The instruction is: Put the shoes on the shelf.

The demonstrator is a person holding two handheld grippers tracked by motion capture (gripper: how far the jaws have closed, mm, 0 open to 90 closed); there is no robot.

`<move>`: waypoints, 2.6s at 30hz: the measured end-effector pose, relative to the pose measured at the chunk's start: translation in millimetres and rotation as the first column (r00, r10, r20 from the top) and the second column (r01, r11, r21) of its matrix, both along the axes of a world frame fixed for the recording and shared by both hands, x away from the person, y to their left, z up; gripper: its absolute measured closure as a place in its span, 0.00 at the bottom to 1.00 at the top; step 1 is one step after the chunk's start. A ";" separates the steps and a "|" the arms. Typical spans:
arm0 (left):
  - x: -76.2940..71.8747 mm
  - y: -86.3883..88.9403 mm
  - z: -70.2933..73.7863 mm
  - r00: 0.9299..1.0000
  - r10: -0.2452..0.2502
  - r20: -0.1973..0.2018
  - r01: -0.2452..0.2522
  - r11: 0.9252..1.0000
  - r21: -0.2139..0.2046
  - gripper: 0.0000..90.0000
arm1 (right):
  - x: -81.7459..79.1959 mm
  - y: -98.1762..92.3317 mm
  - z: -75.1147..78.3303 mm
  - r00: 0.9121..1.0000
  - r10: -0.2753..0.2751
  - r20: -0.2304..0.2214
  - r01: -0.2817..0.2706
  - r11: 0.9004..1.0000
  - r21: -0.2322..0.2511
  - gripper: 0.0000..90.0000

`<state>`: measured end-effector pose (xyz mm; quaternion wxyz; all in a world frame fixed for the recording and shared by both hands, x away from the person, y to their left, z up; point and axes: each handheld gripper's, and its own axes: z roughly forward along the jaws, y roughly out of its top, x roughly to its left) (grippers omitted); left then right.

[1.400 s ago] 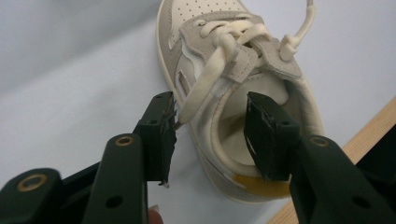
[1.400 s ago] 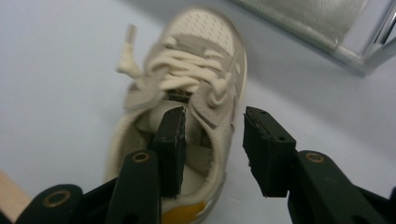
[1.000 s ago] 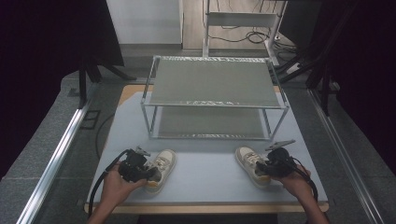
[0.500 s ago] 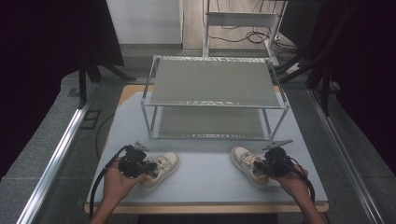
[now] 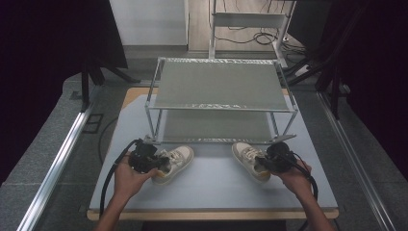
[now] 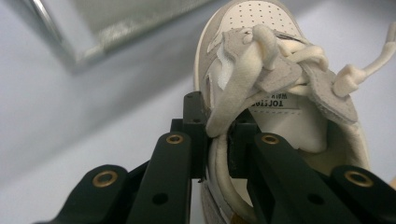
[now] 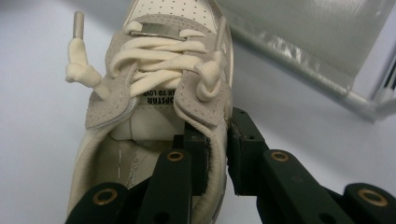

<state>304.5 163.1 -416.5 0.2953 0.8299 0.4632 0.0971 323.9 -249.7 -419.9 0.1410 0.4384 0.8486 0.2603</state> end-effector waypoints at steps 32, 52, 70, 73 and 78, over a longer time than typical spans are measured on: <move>82.9 -66.7 -15.7 0.994 0.113 0.014 -0.110 0.988 -0.108 0.91 | 67.3 44.6 -5.4 0.993 -0.118 0.026 0.118 0.993 -0.014 0.88; 102.8 -86.0 -40.1 0.991 0.118 0.057 -0.112 0.990 -0.091 0.90 | 81.7 65.6 -15.2 0.987 -0.138 0.080 0.143 0.988 -0.053 0.87; 100.6 -84.0 -41.8 0.989 0.107 0.098 -0.096 0.990 -0.105 0.63 | 82.3 58.6 -22.5 0.988 -0.132 0.074 0.136 0.990 -0.047 0.77; 99.6 -81.0 -40.6 0.988 0.109 0.106 -0.097 0.989 -0.114 0.50 | 80.2 56.7 -17.5 0.987 -0.137 0.089 0.138 0.990 -0.013 0.70; 93.2 -81.4 -38.4 0.980 0.153 0.129 -0.136 0.982 -0.133 0.39 | 74.0 53.6 -10.4 0.985 -0.144 0.100 0.143 0.990 0.013 0.62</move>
